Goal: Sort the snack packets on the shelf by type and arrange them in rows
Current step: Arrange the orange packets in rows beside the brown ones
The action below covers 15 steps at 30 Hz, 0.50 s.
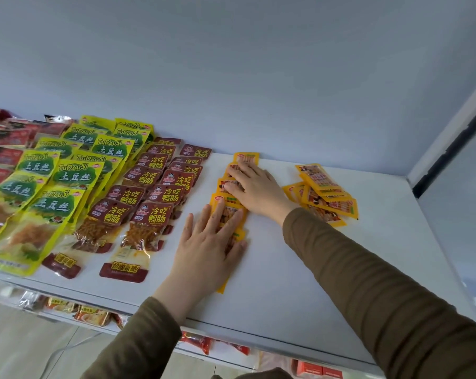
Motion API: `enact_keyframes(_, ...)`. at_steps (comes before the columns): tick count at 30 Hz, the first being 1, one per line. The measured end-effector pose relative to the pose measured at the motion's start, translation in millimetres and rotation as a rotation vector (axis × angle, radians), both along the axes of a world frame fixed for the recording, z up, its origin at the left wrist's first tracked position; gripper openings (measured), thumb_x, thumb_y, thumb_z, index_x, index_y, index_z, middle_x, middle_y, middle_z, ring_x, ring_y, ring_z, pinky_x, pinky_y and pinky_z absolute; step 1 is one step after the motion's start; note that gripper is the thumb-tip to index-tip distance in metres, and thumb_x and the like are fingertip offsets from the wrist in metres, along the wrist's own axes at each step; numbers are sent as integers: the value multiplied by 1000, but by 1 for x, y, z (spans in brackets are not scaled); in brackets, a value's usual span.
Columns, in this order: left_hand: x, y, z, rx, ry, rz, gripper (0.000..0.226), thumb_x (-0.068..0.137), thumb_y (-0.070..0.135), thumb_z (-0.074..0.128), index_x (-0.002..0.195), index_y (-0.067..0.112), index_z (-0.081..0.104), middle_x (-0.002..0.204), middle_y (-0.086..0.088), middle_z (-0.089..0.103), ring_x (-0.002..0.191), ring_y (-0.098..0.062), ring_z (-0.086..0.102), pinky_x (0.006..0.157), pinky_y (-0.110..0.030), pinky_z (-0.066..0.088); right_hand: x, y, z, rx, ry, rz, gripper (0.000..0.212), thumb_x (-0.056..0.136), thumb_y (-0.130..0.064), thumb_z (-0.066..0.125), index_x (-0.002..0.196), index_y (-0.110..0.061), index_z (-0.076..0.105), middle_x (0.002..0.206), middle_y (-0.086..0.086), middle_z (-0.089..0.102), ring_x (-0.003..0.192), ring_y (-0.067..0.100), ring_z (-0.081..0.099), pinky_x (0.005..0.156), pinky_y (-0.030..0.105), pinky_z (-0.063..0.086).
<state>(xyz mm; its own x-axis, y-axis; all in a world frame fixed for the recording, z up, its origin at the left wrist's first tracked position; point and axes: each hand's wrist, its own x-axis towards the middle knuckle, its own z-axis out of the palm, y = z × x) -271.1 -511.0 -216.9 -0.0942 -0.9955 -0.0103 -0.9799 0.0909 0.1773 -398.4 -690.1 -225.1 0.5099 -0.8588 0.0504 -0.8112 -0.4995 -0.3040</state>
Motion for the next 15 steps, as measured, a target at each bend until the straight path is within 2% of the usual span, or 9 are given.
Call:
enact_keyframes(4,14,-4,3,-44,-121,36,67,101,67,11,163,44,0,173,-1,-9,159,-27,-7,128,-45,-9,26,-5,4,20,51,15,63,102,-64,21,159,-35,22,171,-4,2,157,20,-7,119,65,1)
enact_keyframes(10,31,-1,5,-21,-124,10,70,97,70,3,162,45,-6,172,-1,-16,158,-26,-14,126,-42,-15,40,-8,9,79,71,73,64,102,-65,24,160,-37,21,171,-5,0,157,22,-6,121,64,-2)
enact_keyframes(13,35,6,9,-49,-80,-32,69,95,74,-5,159,48,-13,171,0,-20,155,-22,-25,125,-41,-18,35,-8,11,119,-96,66,61,104,-60,29,159,-33,26,171,-3,8,157,22,2,123,58,2)
enact_keyframes(15,39,12,13,-129,-16,-32,70,95,74,-4,160,48,-9,171,3,-17,156,-18,-24,127,-40,-14,27,-12,17,29,-321,-63,53,106,-49,38,151,-23,44,163,6,34,152,28,24,121,48,21)
